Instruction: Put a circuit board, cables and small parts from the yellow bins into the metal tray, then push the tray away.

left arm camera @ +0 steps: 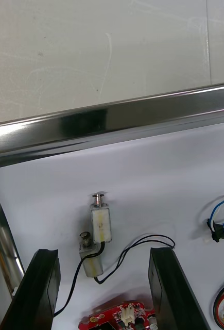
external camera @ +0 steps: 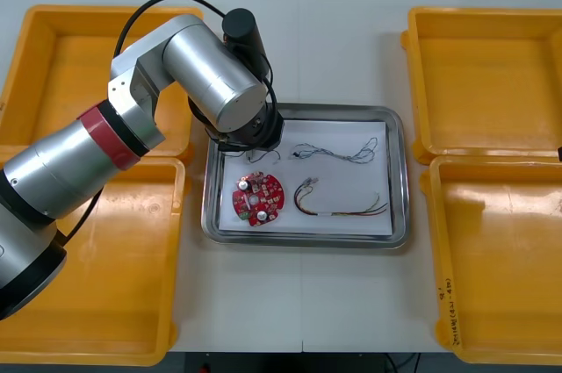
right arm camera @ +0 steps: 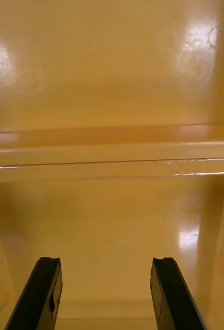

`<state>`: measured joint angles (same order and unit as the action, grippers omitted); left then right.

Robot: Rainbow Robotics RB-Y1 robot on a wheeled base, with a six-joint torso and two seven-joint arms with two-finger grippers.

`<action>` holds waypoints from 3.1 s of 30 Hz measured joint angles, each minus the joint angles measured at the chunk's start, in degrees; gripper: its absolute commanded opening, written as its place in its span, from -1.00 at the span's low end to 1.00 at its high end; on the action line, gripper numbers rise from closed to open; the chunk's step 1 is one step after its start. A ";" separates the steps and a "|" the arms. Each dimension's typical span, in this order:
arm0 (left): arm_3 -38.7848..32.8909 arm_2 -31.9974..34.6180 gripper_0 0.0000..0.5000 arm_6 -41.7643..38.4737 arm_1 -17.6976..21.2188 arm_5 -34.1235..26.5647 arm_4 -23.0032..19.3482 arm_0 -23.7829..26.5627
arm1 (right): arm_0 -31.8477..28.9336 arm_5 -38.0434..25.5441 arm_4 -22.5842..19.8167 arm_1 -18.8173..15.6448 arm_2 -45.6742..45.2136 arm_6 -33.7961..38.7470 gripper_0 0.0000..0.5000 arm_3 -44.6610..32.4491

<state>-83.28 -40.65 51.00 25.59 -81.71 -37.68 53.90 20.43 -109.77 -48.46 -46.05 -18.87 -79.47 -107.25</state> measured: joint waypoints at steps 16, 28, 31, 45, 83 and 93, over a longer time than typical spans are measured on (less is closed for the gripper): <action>0.01 0.72 1.00 -0.01 0.00 -0.56 0.90 0.05 | -1.20 0.00 0.11 -0.01 -0.01 0.61 1.00 0.00; -2.40 11.72 1.00 0.10 0.90 -12.05 -1.00 0.23 | -1.22 0.03 0.06 -0.02 -0.02 0.63 1.00 -0.01; -3.74 13.11 1.00 0.13 2.51 -14.11 -2.51 0.50 | -1.23 0.09 0.03 -0.03 -0.03 0.64 1.00 -0.01; -9.01 15.35 1.00 0.27 16.76 -21.87 -10.51 1.20 | -1.31 1.16 -1.27 -0.17 -0.05 0.64 1.00 -0.48; -34.30 42.23 1.00 2.81 28.93 -27.86 -21.29 -22.57 | 18.66 2.84 -10.22 0.38 32.05 0.35 1.00 -13.94; -38.79 48.04 1.00 6.08 31.36 -27.86 -24.94 -29.51 | 21.72 4.73 -8.33 3.09 42.73 -1.26 1.00 -19.14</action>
<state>-122.07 7.39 57.08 56.95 -109.57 -62.62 24.40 42.15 -105.04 -56.79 -42.96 23.87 -80.72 -126.39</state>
